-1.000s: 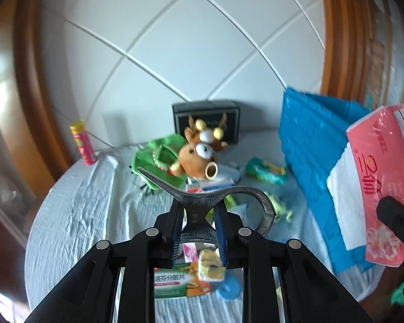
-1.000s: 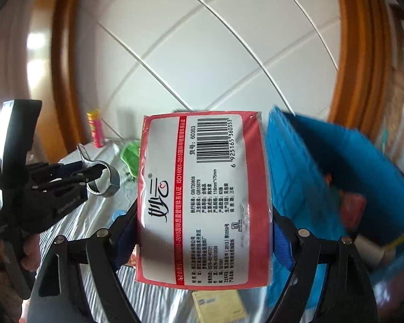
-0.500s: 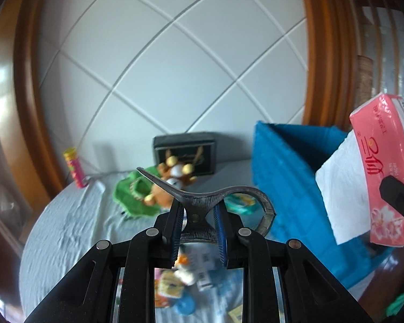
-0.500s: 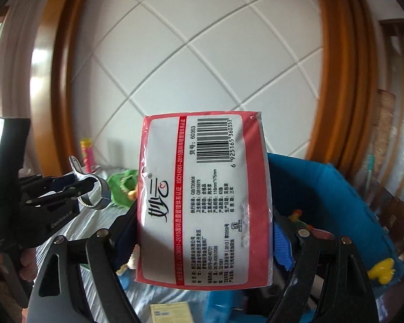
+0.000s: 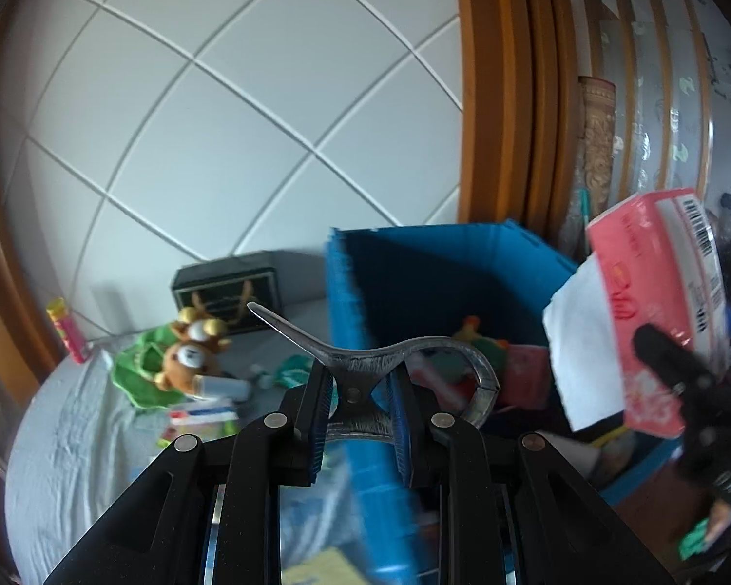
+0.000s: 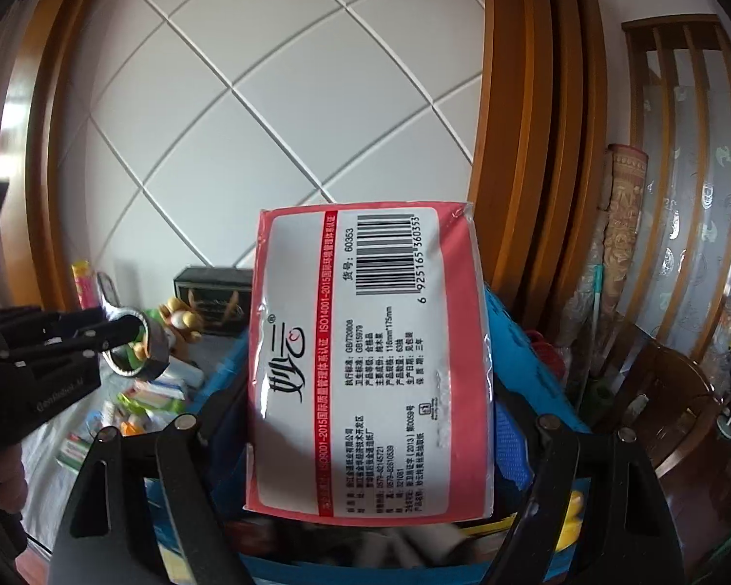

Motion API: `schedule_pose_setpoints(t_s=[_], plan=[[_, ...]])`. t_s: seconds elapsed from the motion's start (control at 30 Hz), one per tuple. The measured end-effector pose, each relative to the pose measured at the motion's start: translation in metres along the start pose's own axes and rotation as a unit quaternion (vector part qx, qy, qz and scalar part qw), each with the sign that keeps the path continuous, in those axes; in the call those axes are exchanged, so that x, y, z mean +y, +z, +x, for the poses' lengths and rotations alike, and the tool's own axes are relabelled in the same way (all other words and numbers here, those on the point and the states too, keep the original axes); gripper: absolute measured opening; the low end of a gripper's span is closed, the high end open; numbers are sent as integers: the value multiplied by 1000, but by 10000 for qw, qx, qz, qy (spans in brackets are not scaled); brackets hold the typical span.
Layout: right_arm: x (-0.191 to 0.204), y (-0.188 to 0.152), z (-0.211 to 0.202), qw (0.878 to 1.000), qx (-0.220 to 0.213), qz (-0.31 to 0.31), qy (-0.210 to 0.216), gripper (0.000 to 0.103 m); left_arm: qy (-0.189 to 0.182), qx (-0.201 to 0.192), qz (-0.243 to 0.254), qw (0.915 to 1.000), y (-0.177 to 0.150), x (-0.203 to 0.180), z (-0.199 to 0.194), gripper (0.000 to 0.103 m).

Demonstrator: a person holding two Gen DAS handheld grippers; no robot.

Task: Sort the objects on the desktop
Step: 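Carry the metal clip and white-red tissue pack over the blue bin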

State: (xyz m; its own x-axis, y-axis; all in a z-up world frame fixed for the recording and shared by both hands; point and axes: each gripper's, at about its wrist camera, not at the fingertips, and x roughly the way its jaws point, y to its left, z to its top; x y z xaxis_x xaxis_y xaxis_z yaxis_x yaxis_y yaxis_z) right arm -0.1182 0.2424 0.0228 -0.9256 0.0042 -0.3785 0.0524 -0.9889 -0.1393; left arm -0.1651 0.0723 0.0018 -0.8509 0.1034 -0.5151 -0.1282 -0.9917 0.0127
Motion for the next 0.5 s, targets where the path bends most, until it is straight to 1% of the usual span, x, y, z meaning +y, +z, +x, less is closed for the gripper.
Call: schedule_pose_setpoints(t_s=[0.1,0.27,0.37,0.5], plan=[[-35,-4,5,10000,25,-75,15,82,-40,112,-9,9999,2,-37,10,22],[-83,-15,17,9999,112,-80,48,82,-64,374,136,9992,-3,-90,31,22],[-106,-23,27,9997,240,2,79,82,-53,520,169,9985,-9,-108,42,22],[-120,-30,39,9992,372,25,152,82,-11,691,190,9974,-14,-125,58,22]])
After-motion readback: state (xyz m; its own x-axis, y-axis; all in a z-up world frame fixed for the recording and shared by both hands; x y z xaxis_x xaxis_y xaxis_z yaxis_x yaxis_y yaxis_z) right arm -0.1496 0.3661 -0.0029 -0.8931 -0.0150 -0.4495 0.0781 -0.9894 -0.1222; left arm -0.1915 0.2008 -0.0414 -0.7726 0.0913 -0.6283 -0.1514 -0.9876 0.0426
